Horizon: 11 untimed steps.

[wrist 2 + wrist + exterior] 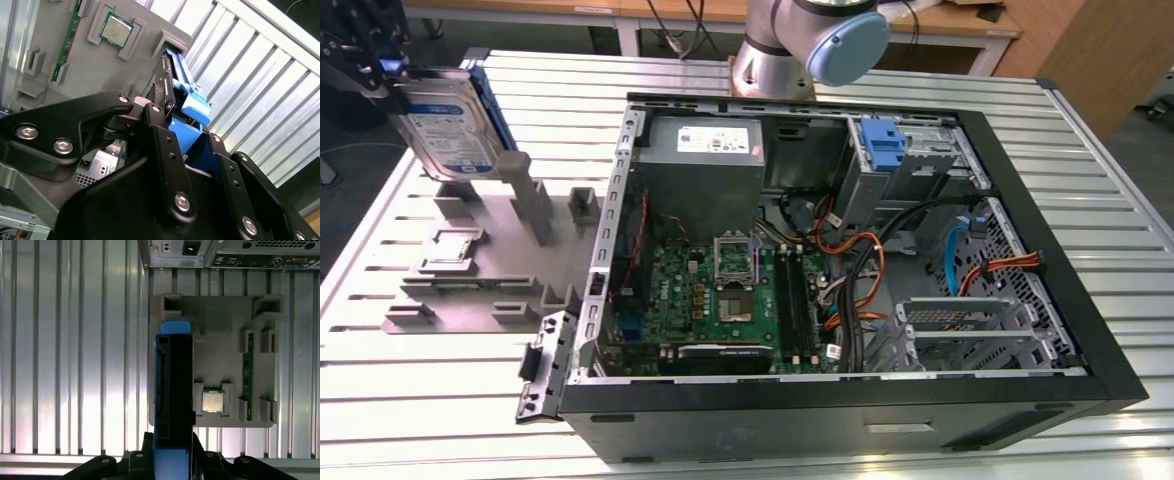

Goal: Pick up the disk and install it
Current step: 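Pick up the disk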

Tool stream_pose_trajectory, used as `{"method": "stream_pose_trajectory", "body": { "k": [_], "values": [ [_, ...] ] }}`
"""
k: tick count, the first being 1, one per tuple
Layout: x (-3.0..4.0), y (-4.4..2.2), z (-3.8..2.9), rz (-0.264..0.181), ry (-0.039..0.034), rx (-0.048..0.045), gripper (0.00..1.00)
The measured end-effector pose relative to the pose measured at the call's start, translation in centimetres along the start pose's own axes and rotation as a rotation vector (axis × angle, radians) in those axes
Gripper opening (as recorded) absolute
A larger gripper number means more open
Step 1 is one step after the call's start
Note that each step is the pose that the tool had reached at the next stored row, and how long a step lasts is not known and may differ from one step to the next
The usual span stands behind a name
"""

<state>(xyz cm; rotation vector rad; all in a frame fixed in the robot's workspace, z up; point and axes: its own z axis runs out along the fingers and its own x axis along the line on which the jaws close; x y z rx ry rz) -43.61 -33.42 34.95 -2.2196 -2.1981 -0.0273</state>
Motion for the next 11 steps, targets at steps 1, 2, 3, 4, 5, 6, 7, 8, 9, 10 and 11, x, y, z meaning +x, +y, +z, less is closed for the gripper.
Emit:
{"method": "stream_pose_trajectory", "body": {
  "k": [1,2,3,4,5,6,7,8,9,10,11],
  "values": [
    [0.0,0.0,-0.06,0.0,0.0,-0.0001,0.37],
    [0.0,0.0,-0.11,0.0,0.0,-0.0001,0.37],
    [0.0,0.0,-0.17,0.0,0.0,-0.0001,0.37],
    [0.01,0.0,-0.23,0.0,0.0,0.0,0.37],
    [0.01,0.0,-0.28,0.0,0.0,0.0,0.37],
    [0.01,0.0,-0.32,0.0,0.0,-0.0001,0.37],
    [0.01,0.0,-0.37,0.0,0.0,-0.0001,0.37],
    [0.01,0.0,-0.42,0.0,0.0,0.0,0.37],
    [0.01,0.0,-0.45,0.0,0.0,0.0,0.37],
    [0.01,0.0,-0.49,0.0,0.0,0.0,0.37],
    [0.01,0.0,-0.53,0.0,0.0001,-0.0001,0.37]
  ]
}}
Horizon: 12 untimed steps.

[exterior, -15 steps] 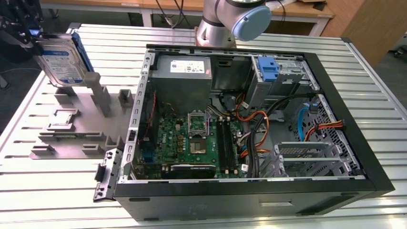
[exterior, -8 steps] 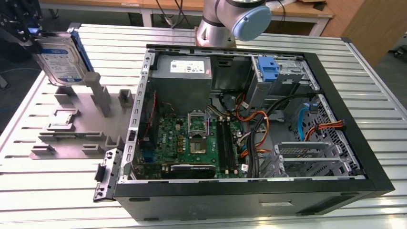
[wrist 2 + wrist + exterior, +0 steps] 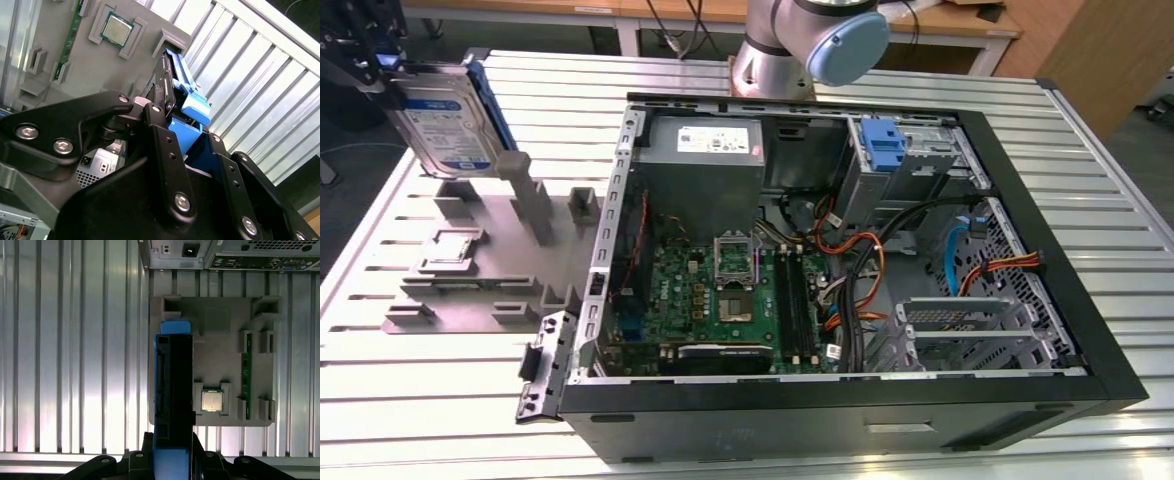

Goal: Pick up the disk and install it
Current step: 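Pick up the disk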

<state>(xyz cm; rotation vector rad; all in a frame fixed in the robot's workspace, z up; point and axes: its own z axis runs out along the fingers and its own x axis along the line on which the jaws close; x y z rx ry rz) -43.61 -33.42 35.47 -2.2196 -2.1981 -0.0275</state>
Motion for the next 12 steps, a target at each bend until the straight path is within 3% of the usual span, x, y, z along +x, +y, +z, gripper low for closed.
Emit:
{"method": "stream_pose_trajectory", "body": {
  "k": [12],
  "values": [
    [0.01,0.0,-0.39,0.0,-0.0001,0.0002,0.37]
  ]
}}
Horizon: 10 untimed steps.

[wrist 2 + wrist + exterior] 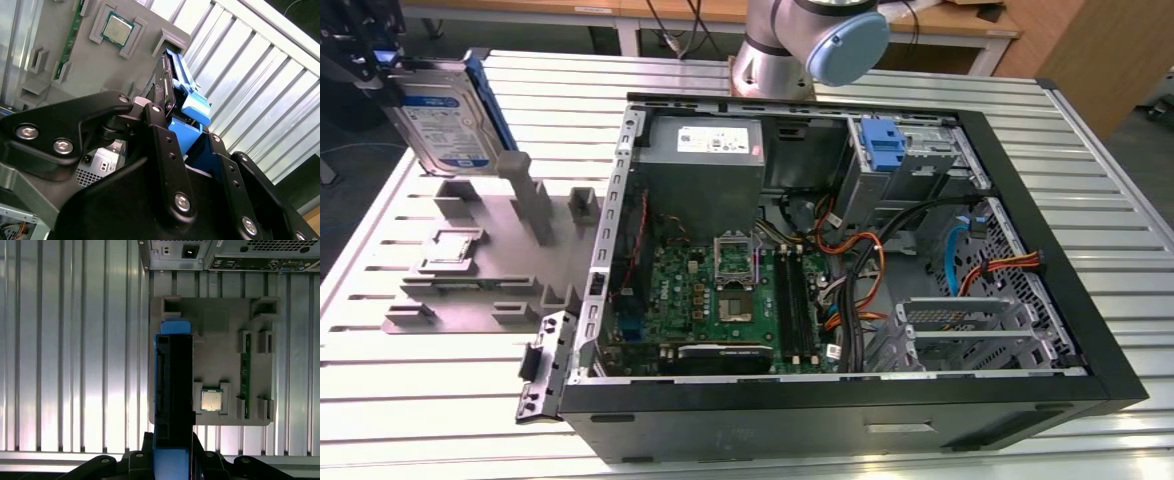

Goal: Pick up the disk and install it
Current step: 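Pick up the disk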

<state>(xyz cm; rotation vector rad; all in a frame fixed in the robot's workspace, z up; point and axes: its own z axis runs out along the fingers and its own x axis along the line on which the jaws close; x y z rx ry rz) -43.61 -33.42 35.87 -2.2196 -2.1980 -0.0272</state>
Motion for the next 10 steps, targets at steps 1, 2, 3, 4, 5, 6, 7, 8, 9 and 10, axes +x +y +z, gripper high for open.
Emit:
{"method": "stream_pose_trajectory", "body": {
  "k": [1,2,3,4,5,6,7,8,9,10],
  "values": [
    [0.0,0.0,-0.05,0.0,0.0,0.0,0.37],
    [0.0,0.0,-0.09,0.0,0.0,0.0001,0.37],
    [0.0,0.0,-0.14,0.0,0.0,0.0,0.37],
    [0.0,0.0,-0.18,0.0,0.0,-0.0001,0.37],
    [0.01,0.0,-0.22,0.0,0.0001,-0.0001,0.37],
    [0.01,0.0,-0.26,0.0,0.0001,-0.0001,0.37],
    [0.01,0.0,-0.3,0.0,0.0001,-0.0002,0.37],
    [0.01,0.0,-0.33,0.0,0.0001,-0.0001,0.37],
    [0.01,0.0,-0.37,0.0,0.0001,-0.0001,0.37],
    [0.01,0.0,-0.4,0.0,0.0,-0.0001,0.37]
  ]
}}
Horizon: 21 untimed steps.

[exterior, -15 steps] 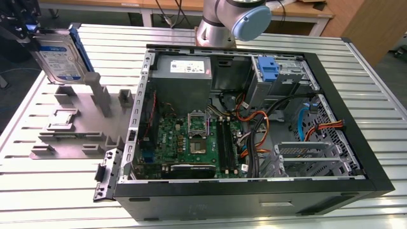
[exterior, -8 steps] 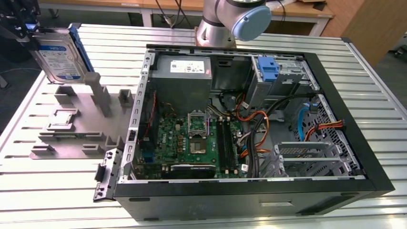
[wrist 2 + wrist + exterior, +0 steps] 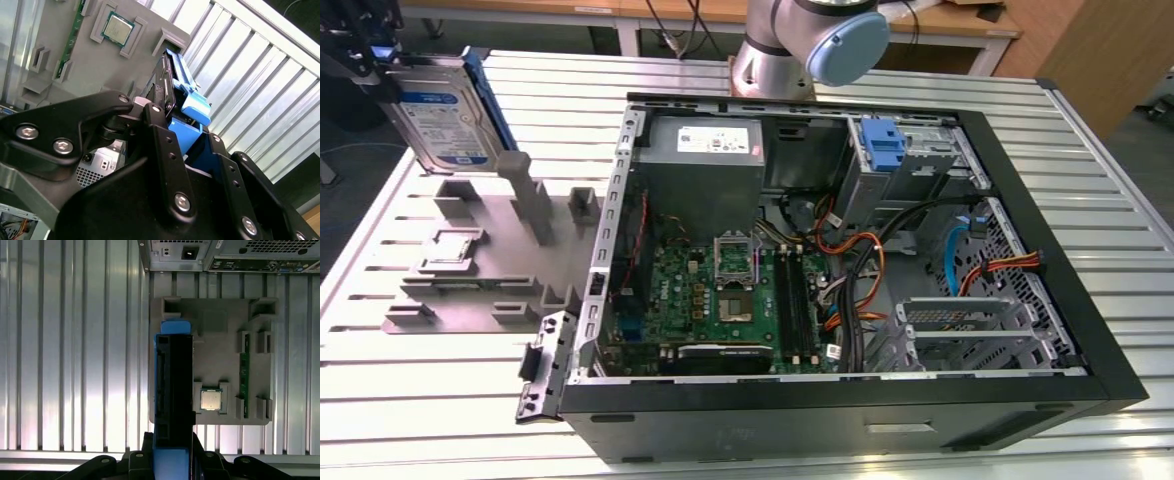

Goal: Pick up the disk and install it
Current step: 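Pick up the disk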

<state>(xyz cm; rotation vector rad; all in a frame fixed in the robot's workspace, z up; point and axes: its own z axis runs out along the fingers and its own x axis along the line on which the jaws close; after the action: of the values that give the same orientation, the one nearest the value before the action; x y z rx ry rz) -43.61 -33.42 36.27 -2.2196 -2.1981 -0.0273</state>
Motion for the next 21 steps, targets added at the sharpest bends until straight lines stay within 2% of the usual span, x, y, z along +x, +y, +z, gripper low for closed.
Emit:
{"method": "stream_pose_trajectory", "body": {
  "k": [21],
  "values": [
    [0.02,0.0,-0.93,0.0,0.0001,0.0,0.37]
  ]
}}
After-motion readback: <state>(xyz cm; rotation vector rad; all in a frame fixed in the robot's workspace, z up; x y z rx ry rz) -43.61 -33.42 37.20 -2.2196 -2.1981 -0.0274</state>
